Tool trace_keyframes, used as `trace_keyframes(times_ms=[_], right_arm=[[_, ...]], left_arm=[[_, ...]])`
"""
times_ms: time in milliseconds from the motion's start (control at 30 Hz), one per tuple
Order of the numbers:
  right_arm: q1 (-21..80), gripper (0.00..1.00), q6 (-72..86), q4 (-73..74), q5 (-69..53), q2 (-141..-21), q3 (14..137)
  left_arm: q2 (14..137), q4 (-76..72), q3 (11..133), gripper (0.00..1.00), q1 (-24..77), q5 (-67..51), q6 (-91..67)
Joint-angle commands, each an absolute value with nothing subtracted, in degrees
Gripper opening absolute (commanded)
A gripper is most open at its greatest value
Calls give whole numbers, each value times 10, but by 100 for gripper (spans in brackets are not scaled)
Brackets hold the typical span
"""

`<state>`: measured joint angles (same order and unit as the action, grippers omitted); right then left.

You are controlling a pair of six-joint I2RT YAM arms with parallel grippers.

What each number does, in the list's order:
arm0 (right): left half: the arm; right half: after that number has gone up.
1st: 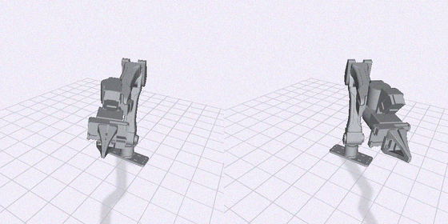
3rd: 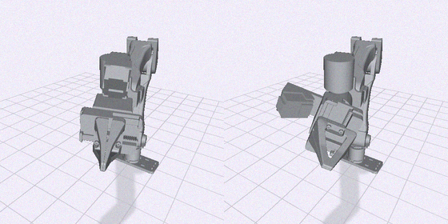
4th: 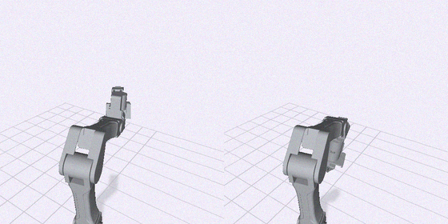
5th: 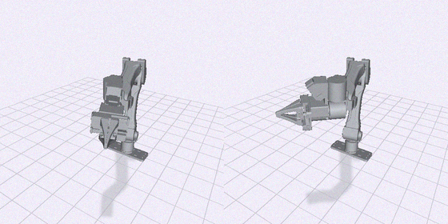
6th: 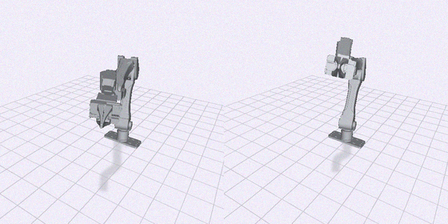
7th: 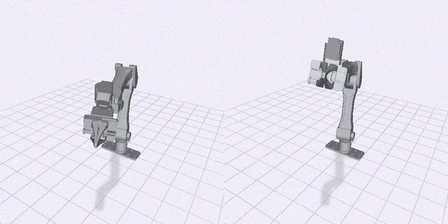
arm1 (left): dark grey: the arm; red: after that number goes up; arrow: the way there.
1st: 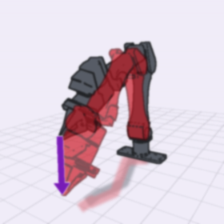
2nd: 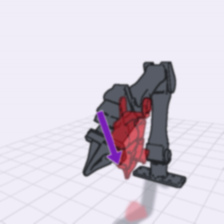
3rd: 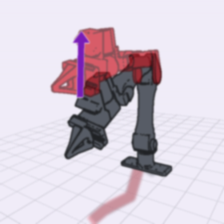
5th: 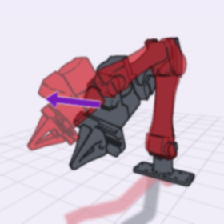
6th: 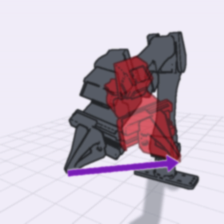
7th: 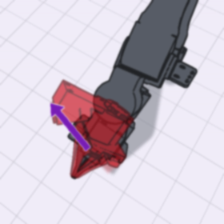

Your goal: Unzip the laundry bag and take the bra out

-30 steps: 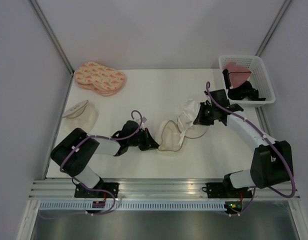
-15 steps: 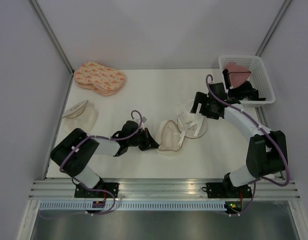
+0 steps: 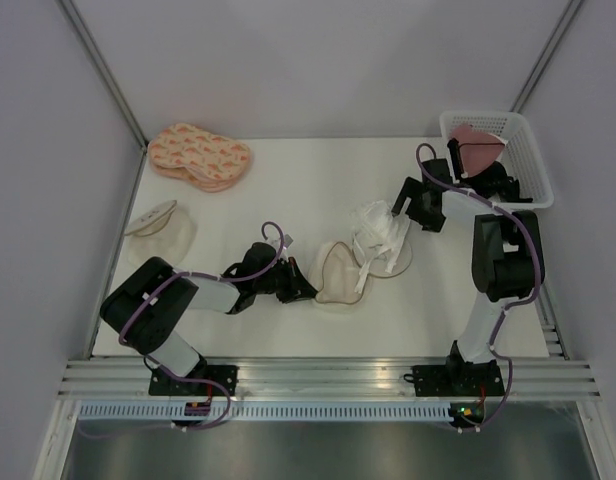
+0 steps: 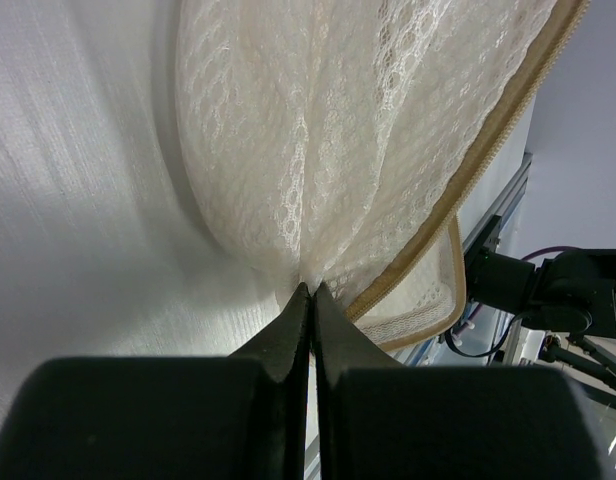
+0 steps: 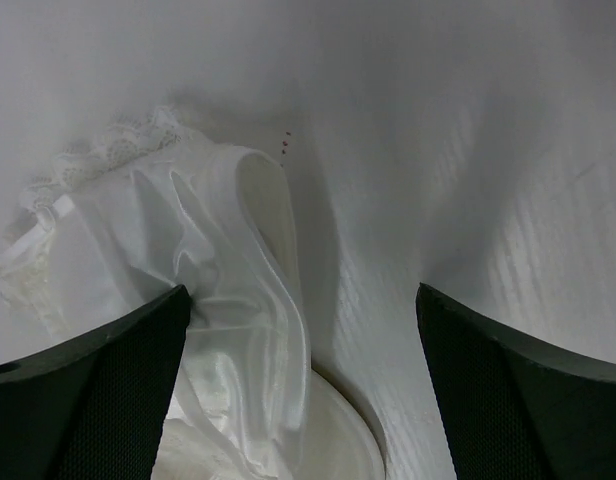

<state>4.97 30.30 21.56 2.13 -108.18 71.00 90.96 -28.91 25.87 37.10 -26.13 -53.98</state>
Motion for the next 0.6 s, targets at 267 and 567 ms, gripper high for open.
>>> trace_keyframes(times_ms=[267,567], right_arm=[[47,64,313,111,-100,-1128,676],[47,0,301,111,-114,-1117,670]], left_arm=[[887,-294,260,2,373,-266,-531],[887,-295,262,2,373,-266,-533]])
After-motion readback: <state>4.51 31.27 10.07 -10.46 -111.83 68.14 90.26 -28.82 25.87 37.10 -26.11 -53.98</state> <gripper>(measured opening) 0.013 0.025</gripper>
